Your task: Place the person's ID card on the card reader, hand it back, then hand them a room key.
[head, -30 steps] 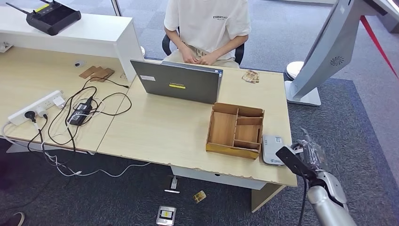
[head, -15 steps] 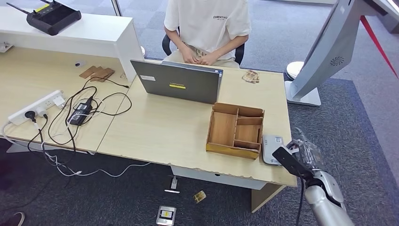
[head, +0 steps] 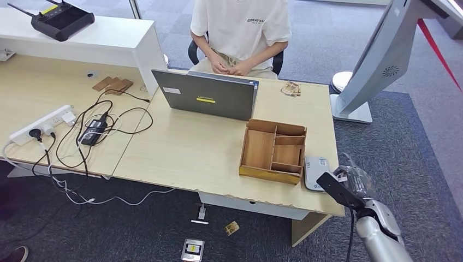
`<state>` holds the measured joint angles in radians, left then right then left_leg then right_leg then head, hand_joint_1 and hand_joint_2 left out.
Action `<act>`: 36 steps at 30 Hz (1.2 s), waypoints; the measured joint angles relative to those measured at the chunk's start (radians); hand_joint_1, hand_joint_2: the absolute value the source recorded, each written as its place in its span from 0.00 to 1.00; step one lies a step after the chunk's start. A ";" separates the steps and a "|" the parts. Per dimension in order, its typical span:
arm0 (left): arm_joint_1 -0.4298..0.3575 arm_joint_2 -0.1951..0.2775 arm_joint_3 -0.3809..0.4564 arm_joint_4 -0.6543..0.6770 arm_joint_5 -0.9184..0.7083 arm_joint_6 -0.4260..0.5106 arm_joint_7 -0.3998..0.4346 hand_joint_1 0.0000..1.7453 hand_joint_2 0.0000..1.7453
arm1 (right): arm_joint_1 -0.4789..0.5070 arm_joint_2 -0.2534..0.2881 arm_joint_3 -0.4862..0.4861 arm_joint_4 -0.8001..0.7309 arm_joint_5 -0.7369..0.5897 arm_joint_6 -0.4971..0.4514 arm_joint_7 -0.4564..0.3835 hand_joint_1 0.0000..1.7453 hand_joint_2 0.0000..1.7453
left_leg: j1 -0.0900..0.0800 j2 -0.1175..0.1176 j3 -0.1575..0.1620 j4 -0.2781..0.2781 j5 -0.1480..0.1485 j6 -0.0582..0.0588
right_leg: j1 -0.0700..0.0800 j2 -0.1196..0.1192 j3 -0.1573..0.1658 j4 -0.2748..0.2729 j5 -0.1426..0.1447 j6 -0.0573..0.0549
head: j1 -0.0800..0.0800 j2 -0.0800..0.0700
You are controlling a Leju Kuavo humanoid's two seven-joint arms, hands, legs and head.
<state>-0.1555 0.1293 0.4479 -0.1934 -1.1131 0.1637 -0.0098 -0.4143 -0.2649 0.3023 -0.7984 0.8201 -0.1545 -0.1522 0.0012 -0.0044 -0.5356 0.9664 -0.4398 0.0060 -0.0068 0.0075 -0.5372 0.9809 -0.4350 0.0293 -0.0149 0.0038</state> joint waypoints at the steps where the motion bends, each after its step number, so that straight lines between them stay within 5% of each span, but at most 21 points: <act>1: 0.000 0.000 0.000 0.000 0.000 0.000 0.000 0.00 0.00 | -0.001 -0.001 0.000 0.005 0.000 0.000 0.000 1.00 1.00 | 0.000 0.000 0.000 0.000 0.000 0.000 | 0.000 0.000 0.000 0.000 0.000 0.000 | 0.000 0.000; 19: 0.000 0.000 0.000 0.000 -0.011 0.000 -0.001 0.00 0.00 | -0.018 -0.004 -0.002 0.056 -0.043 -0.053 -0.032 1.00 1.00 | 0.000 0.000 0.003 0.000 0.000 0.000 | 0.000 0.000 0.003 0.000 0.000 0.000 | 0.000 0.000; 36: -0.008 0.000 0.000 0.000 -0.042 -0.011 -0.006 0.00 0.00 | -0.059 0.038 -0.033 -0.081 -0.200 -0.075 -0.059 1.00 1.00 | 0.000 0.000 0.001 0.000 0.000 0.000 | 0.000 0.000 0.002 0.001 0.001 0.000 | 0.000 0.000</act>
<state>-0.1639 0.1289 0.4479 -0.1934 -1.1553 0.1522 -0.0161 -0.4729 -0.2266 0.2698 -0.8790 0.6196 -0.2291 -0.2112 0.0012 -0.0043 -0.5342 0.9664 -0.4393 0.0058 -0.0068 0.0075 -0.5353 0.9818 -0.4345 0.0293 -0.0150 0.0038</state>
